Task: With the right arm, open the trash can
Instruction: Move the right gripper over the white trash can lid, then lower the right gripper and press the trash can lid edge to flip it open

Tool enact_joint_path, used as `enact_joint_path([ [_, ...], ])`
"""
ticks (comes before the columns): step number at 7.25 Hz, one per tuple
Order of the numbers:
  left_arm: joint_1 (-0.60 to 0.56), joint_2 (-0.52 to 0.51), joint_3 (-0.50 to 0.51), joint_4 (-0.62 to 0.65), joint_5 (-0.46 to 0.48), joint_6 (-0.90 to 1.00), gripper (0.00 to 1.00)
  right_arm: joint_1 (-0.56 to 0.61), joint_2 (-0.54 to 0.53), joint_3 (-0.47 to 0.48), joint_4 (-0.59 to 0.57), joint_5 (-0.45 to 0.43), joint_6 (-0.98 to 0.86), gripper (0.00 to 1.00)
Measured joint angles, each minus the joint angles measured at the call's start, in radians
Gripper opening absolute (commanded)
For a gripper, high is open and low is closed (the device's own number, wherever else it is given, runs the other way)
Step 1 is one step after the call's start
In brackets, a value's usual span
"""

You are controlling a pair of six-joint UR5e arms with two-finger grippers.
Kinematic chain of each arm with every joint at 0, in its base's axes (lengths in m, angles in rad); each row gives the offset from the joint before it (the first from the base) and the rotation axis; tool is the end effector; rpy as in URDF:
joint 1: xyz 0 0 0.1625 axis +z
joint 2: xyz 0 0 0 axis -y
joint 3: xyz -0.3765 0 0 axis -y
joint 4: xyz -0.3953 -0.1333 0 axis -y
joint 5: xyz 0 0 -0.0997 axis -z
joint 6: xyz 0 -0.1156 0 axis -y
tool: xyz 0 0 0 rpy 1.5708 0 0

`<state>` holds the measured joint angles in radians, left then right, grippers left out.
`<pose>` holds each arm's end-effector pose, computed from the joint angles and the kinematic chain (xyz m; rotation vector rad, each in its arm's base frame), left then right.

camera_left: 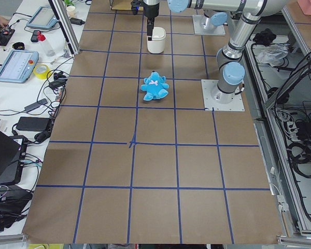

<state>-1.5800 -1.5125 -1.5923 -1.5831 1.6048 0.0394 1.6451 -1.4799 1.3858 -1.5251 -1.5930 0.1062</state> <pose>-0.1337 -0.4744 0.4398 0.0749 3.1061 -0.0372 0.1699 -0.5217 0.4640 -0.0506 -3.1225 0.0784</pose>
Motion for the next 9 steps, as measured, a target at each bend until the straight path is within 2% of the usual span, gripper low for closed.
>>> enact_joint_path([
  [2,0.000,0.000,0.000,0.000,0.000,-0.001,1.00,0.001,-0.001,-0.001,-0.007,0.002,-0.001,0.97],
  [3,0.000,0.000,0.000,0.000,0.000,-0.001,1.00,0.003,-0.002,0.000,-0.007,0.002,0.002,0.71],
  [4,0.000,0.000,0.000,0.000,0.000,-0.001,1.00,0.006,-0.002,0.002,-0.007,0.009,0.012,0.30],
  [5,0.000,0.000,0.000,0.000,0.000,-0.001,1.00,0.015,-0.002,0.003,-0.006,0.033,0.042,0.01],
  [9,0.000,0.000,0.000,0.000,0.000,-0.001,1.00,0.154,0.047,0.024,-0.018,0.080,0.201,0.00],
])
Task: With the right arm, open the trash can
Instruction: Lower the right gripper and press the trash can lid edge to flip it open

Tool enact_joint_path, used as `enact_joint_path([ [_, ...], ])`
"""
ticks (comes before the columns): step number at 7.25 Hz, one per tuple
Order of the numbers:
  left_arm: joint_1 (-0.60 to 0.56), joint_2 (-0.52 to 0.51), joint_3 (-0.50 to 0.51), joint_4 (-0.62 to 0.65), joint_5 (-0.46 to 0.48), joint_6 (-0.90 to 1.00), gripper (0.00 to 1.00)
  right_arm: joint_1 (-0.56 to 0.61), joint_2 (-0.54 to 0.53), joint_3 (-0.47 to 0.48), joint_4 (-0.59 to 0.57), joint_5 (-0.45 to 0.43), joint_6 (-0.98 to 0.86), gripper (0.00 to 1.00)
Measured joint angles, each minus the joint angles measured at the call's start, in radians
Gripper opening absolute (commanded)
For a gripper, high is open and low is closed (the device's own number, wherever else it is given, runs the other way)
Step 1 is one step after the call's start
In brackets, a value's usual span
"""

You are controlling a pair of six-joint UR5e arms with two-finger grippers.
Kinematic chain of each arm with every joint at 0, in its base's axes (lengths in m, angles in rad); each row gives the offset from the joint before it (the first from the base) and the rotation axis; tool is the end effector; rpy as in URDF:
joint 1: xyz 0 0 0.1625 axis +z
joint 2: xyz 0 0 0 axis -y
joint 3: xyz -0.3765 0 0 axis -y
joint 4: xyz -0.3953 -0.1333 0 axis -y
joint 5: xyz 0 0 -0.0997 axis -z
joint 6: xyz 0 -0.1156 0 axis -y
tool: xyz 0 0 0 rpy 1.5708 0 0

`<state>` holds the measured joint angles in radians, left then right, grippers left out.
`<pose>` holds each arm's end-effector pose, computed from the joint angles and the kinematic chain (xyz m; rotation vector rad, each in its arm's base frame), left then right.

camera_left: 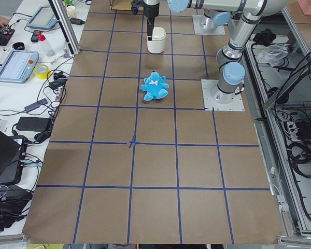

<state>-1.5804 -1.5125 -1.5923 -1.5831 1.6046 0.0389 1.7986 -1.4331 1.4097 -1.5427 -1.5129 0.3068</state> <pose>-0.1340 -0.4743 0.4398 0.0747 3.1063 -0.0373 0.2597 -0.5003 0.4288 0.1221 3.0844 0.0306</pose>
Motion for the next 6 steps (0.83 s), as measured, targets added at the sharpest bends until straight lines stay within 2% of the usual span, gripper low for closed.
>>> enact_joint_path([
  [2,0.000,0.000,0.000,0.000,0.000,0.001,1.00,0.059,0.045,0.066,-0.067,0.002,0.057,0.00],
  [6,0.000,0.000,0.000,0.000,0.000,0.000,1.00,0.076,0.056,0.333,-0.279,0.001,0.069,0.00],
])
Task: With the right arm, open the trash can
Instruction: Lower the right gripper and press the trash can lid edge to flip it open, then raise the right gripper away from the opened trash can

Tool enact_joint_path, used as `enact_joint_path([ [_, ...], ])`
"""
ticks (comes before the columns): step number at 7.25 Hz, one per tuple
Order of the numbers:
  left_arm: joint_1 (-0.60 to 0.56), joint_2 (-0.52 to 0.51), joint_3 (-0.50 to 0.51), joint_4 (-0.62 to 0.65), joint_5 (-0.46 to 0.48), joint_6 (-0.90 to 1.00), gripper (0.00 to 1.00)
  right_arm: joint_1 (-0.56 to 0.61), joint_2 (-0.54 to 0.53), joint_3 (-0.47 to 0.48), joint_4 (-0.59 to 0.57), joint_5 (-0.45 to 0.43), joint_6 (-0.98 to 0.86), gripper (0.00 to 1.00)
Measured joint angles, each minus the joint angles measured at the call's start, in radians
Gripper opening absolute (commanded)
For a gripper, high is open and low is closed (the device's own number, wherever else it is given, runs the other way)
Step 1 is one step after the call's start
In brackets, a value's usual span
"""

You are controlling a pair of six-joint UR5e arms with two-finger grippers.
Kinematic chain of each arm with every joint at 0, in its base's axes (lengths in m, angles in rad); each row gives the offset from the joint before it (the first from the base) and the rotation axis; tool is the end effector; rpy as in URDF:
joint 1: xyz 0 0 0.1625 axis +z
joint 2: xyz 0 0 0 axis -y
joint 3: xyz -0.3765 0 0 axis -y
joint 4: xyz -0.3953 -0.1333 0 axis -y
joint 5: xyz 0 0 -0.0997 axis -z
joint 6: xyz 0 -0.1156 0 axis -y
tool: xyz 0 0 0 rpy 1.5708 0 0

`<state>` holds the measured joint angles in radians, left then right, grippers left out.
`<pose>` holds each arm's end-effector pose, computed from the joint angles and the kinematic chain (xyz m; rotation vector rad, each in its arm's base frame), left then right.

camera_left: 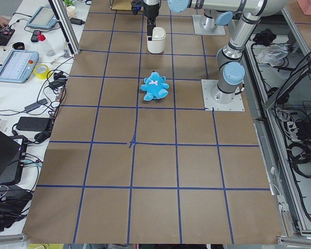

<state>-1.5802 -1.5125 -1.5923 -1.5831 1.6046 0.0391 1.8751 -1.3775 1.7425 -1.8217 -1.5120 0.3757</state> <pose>-0.1339 -0.4744 0.4398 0.0747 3.1063 -0.0373 0.2917 -0.4613 0.2649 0.1165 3.1158 0.1984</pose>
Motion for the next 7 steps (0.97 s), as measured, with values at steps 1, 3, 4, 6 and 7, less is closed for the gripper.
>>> enact_joint_path([
  [1,-0.001,0.000,0.000,0.000,0.000,0.000,1.00,0.000,0.001,0.030,-0.021,0.000,-0.005,0.00],
  [3,0.000,0.000,0.000,0.000,0.000,0.000,1.00,0.001,0.008,0.048,-0.033,-0.002,-0.008,0.00],
  [4,0.000,0.000,0.000,0.000,0.000,0.000,1.00,0.001,0.008,0.048,-0.032,-0.003,-0.008,0.60],
  [6,0.000,0.000,0.000,0.000,0.000,0.000,1.00,0.000,-0.027,0.019,-0.023,-0.015,-0.010,1.00],
  [7,0.000,0.000,0.000,0.000,0.000,0.001,1.00,-0.006,-0.067,-0.019,0.007,-0.022,-0.012,1.00],
])
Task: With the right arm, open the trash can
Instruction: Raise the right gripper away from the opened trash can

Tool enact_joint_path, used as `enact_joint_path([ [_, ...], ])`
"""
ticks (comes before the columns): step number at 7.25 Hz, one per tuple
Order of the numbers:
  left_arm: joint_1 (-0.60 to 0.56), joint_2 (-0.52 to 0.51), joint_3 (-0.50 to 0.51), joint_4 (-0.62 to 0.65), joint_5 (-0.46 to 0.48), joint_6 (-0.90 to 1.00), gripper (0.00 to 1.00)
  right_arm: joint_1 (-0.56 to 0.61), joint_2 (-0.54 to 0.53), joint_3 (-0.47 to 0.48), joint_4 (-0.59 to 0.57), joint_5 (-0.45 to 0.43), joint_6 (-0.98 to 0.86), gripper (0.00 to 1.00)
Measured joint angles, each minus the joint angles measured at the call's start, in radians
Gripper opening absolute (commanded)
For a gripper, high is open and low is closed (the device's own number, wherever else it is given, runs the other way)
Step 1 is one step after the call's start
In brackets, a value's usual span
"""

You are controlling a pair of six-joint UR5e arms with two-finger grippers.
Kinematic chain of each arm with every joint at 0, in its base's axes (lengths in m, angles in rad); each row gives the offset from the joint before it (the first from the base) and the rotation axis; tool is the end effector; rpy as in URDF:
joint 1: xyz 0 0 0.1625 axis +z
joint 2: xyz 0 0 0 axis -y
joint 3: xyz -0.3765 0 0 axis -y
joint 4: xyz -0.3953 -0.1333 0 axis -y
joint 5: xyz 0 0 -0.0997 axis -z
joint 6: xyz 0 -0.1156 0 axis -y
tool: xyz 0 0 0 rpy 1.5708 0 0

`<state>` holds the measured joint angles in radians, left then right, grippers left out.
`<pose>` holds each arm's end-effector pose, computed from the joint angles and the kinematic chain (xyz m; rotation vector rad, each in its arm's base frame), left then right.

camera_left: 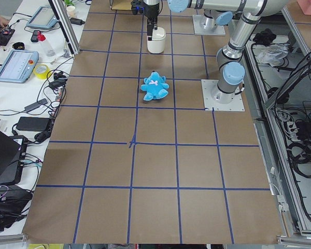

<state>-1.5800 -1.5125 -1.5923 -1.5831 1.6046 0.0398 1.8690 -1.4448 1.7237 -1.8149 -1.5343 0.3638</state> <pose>-0.1338 -0.4744 0.4398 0.0755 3.1063 -0.0372 0.2851 -0.4595 0.3083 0.1032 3.1159 0.0698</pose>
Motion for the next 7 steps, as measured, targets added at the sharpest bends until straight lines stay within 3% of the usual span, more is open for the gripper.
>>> enact_joint_path([
  [4,0.000,0.000,0.000,0.000,0.000,0.000,1.00,-0.121,-0.049,-0.236,0.221,-0.044,-0.108,1.00],
  [7,0.000,0.000,0.000,0.000,0.000,0.000,1.00,-0.221,-0.051,-0.299,0.260,-0.040,-0.228,1.00],
])
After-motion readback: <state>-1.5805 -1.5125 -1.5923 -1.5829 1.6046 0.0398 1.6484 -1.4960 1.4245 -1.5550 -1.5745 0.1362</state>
